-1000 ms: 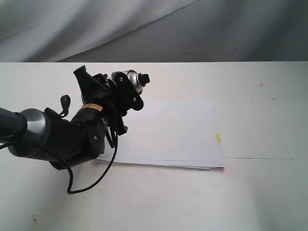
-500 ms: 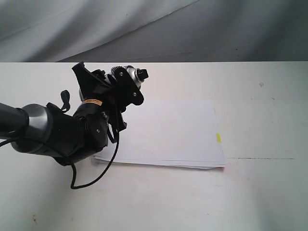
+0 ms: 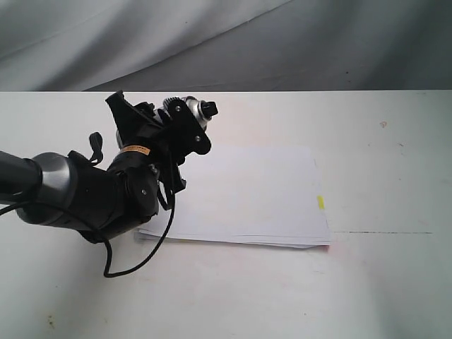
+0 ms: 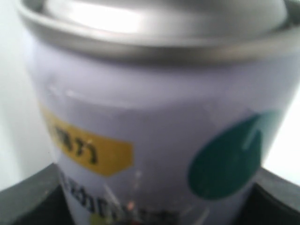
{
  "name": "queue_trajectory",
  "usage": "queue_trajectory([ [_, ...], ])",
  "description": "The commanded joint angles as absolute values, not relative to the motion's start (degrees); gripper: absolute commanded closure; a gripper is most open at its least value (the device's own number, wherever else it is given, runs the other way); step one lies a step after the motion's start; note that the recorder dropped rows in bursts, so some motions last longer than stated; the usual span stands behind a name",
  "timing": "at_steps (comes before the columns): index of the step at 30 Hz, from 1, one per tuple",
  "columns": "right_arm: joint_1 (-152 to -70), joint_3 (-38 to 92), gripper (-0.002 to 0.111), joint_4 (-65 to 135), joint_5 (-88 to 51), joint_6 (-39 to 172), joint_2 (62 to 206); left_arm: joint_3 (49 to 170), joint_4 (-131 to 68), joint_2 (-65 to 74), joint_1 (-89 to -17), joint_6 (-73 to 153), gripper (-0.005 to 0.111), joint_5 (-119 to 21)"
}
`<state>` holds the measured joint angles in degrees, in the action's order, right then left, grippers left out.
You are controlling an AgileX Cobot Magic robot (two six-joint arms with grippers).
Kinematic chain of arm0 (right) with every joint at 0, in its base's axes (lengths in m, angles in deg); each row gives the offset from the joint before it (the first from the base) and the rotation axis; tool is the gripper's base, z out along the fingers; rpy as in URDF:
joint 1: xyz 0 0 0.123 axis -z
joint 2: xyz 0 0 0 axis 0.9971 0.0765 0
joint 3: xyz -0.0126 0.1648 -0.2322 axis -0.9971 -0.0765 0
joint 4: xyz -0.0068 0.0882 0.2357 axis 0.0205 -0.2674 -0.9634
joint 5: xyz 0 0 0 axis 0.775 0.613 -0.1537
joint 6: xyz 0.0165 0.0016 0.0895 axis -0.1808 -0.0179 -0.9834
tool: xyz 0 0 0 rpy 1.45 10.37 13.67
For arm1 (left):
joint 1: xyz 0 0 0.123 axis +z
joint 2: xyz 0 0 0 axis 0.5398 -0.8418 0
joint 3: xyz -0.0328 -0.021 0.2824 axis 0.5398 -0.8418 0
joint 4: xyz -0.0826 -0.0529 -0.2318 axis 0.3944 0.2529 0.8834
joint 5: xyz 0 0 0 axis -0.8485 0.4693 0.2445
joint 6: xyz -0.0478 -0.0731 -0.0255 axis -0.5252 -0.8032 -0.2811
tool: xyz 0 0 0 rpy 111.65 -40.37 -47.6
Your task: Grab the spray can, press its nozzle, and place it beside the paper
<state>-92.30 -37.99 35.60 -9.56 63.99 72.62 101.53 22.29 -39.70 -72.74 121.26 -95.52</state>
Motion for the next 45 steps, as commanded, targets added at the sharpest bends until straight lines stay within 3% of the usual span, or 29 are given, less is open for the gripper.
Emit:
queue_trajectory([
  [1,-92.34,-38.21,0.108,35.54,-13.76,63.86,72.48,102.26,21.83,-39.16,-72.92,121.23,0.107,-97.8],
  [7,-92.34,-38.21,0.108,21.23,-23.92,63.86,72.48,102.26,21.85,-39.16,-72.92,121.23,0.107,-96.06],
  [13,-92.34,-38.21,0.108,5.98,-24.86,63.66,72.48,102.26,21.85,-39.16,-72.92,121.23,0.107,-94.98],
  [23,-92.34,-25.27,0.108,0.89,-11.25,63.61,77.19,102.26,21.56,-39.16,-72.92,121.44,0.107,-95.01],
  [30,-92.34,-2.33,0.108,8.18,0.66,65.63,100.24,102.26,21.56,-39.16,-72.92,121.44,0.107,-95.01],
  [37,-92.34,25.66,0.108,9.04,11.16,82.8,130.7,102.26,21.56,-39.16,-72.92,121.44,0.107,-95.01],
  [42,-92.34,46.22,0.108,-5.14,25.08,106.57,153.95,102.26,21.56,-39.27,-72.92,121.32,0.107,-95.01],
  [45,-92.34,48.18,0.108,-15.72,28.92,120.88,162.8,102.26,21.56,-39.27,-72.92,121.32,0.107,-95.01],
])
